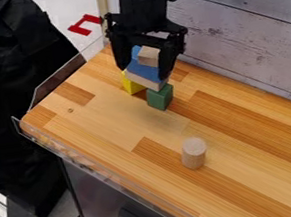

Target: Remove the block from the tower to put it on top of the cylinder

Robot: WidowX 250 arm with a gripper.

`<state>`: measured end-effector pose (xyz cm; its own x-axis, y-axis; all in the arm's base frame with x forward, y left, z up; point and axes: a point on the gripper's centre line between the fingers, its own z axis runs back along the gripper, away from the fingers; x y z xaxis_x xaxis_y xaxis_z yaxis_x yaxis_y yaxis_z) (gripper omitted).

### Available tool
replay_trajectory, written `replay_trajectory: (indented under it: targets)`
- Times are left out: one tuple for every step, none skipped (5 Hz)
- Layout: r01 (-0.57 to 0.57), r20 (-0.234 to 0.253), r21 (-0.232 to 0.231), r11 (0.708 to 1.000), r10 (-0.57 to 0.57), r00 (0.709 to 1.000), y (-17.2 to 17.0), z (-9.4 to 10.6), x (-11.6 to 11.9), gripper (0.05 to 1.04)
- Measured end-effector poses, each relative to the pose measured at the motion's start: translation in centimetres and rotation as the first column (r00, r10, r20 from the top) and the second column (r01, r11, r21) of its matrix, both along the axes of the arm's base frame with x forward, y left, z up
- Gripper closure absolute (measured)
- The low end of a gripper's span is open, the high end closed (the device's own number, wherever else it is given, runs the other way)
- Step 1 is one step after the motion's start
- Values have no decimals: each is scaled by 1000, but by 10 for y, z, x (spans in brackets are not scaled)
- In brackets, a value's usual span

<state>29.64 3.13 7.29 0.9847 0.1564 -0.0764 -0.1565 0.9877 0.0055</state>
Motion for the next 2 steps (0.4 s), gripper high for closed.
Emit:
replay_trajectory:
  targets:
    - [-6, 14, 1, 1000, 6, 1000, 3, 2, 9, 83]
    - [-21, 20, 2, 1000, 21, 1000, 7, 3, 12, 83]
